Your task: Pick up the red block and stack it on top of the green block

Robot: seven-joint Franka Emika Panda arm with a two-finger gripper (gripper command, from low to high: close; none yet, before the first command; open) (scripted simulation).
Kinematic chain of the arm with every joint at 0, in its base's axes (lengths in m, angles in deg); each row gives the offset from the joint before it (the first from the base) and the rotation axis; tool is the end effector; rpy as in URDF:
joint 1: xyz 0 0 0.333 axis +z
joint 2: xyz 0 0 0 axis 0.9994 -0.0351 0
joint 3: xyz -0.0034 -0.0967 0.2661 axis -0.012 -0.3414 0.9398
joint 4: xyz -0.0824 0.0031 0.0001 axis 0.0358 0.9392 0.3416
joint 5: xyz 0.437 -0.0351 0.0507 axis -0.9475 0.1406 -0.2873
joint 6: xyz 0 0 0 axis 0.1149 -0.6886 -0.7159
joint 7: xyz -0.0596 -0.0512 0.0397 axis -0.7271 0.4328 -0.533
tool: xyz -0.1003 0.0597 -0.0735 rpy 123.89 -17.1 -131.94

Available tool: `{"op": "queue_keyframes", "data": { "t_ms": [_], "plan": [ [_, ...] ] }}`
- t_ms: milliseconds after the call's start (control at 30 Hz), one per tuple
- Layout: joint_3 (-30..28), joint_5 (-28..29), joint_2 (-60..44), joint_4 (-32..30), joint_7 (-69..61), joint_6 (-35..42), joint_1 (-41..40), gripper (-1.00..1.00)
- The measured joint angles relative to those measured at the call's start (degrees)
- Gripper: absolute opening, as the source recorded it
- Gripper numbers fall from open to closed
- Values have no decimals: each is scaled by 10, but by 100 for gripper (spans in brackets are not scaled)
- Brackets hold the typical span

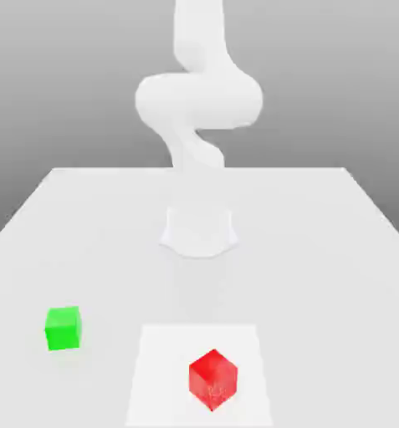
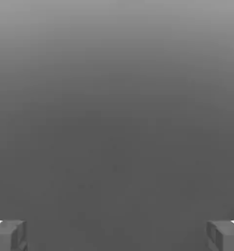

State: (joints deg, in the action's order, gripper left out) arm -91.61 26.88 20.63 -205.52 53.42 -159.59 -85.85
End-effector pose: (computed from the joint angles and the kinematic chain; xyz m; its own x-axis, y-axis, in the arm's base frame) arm 0.4726 0.0012 0.6176 0.5709 -0.6705 0.4738 -0.4882 -0.7412 -0.4607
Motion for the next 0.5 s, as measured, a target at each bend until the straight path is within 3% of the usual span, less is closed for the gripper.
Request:
{"op": "queue_keyframes", "data": {
  "t_ms": [500],
  "plan": [
    [-65, -48, -316, -96, -267, -141, 87, 0]
  ]
}}
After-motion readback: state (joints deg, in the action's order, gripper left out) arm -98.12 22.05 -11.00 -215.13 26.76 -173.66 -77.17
